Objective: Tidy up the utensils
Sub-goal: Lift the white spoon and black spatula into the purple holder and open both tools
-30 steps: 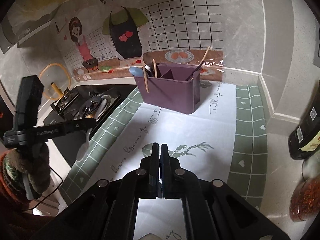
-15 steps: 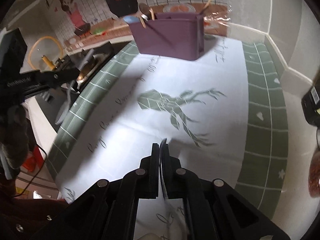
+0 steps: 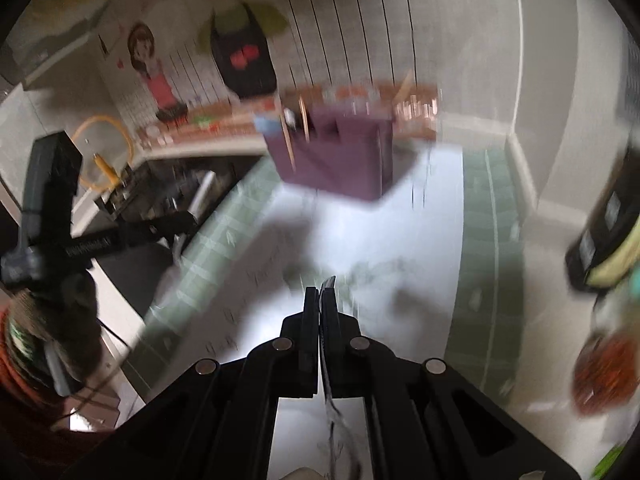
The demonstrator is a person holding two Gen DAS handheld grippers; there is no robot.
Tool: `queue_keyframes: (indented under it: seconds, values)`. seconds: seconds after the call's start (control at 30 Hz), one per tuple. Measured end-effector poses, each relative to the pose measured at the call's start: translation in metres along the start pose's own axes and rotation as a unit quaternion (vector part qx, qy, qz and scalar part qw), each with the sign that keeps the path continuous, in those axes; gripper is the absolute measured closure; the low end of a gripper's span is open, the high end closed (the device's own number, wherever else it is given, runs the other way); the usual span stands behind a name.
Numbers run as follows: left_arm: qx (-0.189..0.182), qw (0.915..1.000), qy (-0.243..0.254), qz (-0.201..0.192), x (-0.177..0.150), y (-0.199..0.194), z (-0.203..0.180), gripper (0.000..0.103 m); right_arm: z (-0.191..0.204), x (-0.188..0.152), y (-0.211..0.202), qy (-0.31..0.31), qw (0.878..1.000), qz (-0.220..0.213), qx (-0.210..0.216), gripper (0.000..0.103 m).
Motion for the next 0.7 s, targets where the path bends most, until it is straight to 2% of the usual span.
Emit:
queue_keyframes:
  seconds: [0.1, 0.13, 0.17, 0.23, 0.33, 0.43, 0.5, 0.6, 0.7]
  values:
    - [-0.012, 0.9949, 0.035, -0.094, 0.063, -0.034, -0.024, 0.094, 0.013, 0.062, -0.031, -0.025, 0.999, -0.039, -0.01, 0.101]
    - [-0.011, 0.9897, 0.048, -0.134, 0.085, -0.043, -0.032, 0.094, 0.017, 0.088, -0.041, -0.027, 0.998, -0.049, -0.007, 0.101]
    - [-0.007, 0.9858, 0.059, -0.157, 0.099, -0.046, -0.038, 0.094, 0.019, 0.106, -0.046, -0.026, 0.998, -0.055, -0.003, 0.101]
    - [-0.004, 0.9802, 0.069, -0.186, 0.123, -0.041, -0.042, 0.094, 0.02, 0.145, -0.05, -0.02, 0.998, -0.063, -0.003, 0.101]
    - [-0.008, 0.9763, 0.057, -0.209, 0.144, -0.017, -0.033, 0.094, 0.012, 0.186, -0.032, 0.002, 0.999, -0.051, 0.002, 0.101]
    - [-0.003, 0.9774, 0.036, -0.208, 0.152, 0.027, -0.011, 0.094, -0.004, 0.205, 0.004, 0.027, 0.999, -0.023, 0.015, 0.101]
    - [0.003, 0.9816, 0.019, -0.19, 0.154, 0.06, 0.003, 0.094, -0.018, 0.211, 0.036, 0.046, 0.999, 0.0, 0.018, 0.101]
    - [0.005, 0.9875, 0.0, -0.158, 0.151, 0.109, 0.021, 0.094, -0.035, 0.209, 0.077, 0.062, 0.998, 0.029, 0.016, 0.101]
    - [0.009, 0.9901, -0.015, -0.14, 0.146, 0.141, 0.033, 0.094, -0.05, 0.203, 0.112, 0.078, 0.995, 0.056, 0.022, 0.101]
Point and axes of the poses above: each gripper's, at about its wrist camera, not at the fingertips, and y roughly the way its jaws point, z to its left, x to its top, the point moved 2 cm from there along y, roughly the way its jaws point, and after that the axes turned 6 degrees about x, right-handed, at the moved point
